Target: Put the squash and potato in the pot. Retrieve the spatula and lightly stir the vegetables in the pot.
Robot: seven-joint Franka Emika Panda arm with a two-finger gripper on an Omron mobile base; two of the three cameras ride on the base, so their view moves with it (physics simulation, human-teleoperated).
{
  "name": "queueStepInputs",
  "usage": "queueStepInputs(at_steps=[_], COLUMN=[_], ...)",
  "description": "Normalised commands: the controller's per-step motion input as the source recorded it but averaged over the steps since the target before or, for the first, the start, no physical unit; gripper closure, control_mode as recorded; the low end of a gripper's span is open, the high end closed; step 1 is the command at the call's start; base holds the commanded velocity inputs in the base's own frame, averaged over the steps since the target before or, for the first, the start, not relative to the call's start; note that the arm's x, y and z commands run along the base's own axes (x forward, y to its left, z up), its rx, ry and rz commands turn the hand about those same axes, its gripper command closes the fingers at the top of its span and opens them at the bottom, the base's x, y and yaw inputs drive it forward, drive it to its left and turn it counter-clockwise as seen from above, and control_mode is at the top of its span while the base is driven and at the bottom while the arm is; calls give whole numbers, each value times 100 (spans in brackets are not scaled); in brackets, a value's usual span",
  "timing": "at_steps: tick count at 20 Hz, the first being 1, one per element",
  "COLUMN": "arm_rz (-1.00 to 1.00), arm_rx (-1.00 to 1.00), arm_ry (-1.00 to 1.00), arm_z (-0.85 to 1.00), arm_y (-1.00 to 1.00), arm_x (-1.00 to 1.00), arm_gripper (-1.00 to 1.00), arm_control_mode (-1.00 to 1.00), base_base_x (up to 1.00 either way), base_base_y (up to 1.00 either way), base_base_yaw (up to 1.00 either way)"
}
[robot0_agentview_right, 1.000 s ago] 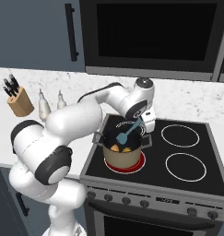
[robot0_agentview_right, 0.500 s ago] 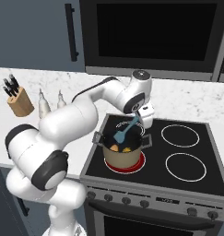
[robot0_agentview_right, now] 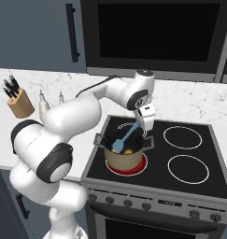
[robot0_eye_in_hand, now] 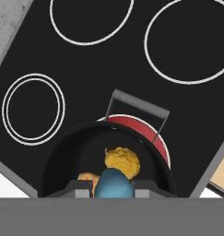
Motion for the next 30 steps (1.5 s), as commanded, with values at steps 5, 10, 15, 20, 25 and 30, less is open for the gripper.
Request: queueStepInputs(at_steps=[5, 10, 15, 20, 25, 30], arm_rz=[0, 0, -3, -11, -18, -14], arm_rx=[14, 4, -7, -16, -16, -4], arm_ry=[15, 19, -1, -30, -37, -31], arm_z=[1, -49, -63, -3, 0, 36], arm_y=[0, 0, 1, 0, 2, 16], arm_x=[0, 0, 0, 0, 0, -11], arm_gripper=[100, 100, 100, 100, 100, 100], arm_control_mode=[-100, -100, -100, -100, -100, -100], base_base_x=[0, 0, 0, 0, 0, 0], base_base_y=[0, 0, 0, 0, 0, 0], base_base_yaw=[0, 0, 0, 0, 0, 0])
